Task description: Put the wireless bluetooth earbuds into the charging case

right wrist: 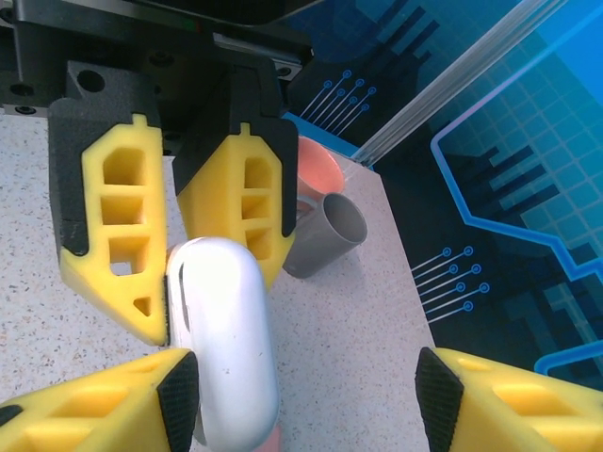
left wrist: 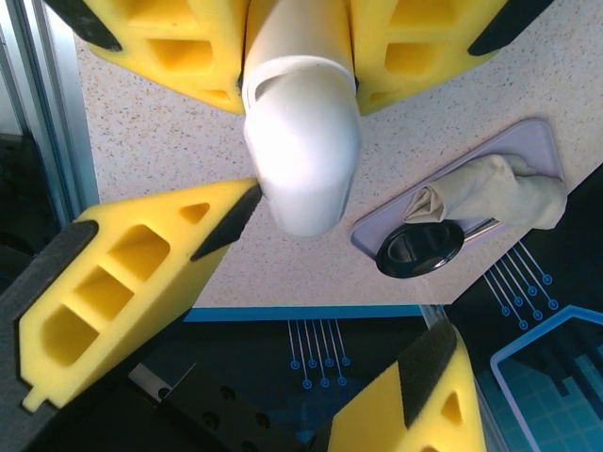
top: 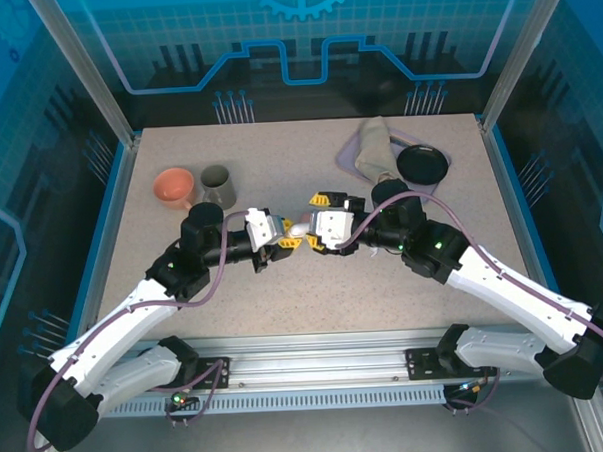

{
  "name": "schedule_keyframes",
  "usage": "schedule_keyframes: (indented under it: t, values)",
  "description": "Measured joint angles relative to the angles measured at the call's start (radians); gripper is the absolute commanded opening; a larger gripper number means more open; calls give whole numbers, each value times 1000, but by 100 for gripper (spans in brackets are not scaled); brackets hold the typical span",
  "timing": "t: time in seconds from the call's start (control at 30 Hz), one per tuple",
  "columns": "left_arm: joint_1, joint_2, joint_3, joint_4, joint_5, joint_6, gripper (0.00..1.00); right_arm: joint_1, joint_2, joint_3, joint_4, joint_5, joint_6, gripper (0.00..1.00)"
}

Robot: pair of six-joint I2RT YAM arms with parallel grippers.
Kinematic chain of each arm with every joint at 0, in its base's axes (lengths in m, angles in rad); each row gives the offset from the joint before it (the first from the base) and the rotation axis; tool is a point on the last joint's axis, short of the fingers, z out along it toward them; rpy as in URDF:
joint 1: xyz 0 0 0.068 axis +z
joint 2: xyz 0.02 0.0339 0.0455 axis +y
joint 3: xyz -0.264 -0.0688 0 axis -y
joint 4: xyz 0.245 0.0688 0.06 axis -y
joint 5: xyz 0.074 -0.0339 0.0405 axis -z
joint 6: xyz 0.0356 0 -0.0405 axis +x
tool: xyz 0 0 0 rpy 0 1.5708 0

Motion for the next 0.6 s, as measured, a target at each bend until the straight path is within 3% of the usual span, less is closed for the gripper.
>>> schedule_keyframes:
  t: [0.47, 0.6]
  values:
    - [-8, 0, 0, -18, -1, 15, 0, -28, -10, 20, -4, 45, 43, 67]
    - [-8, 0, 0, -13, -2, 14, 0, -74, -72, 2, -6, 38, 90, 74]
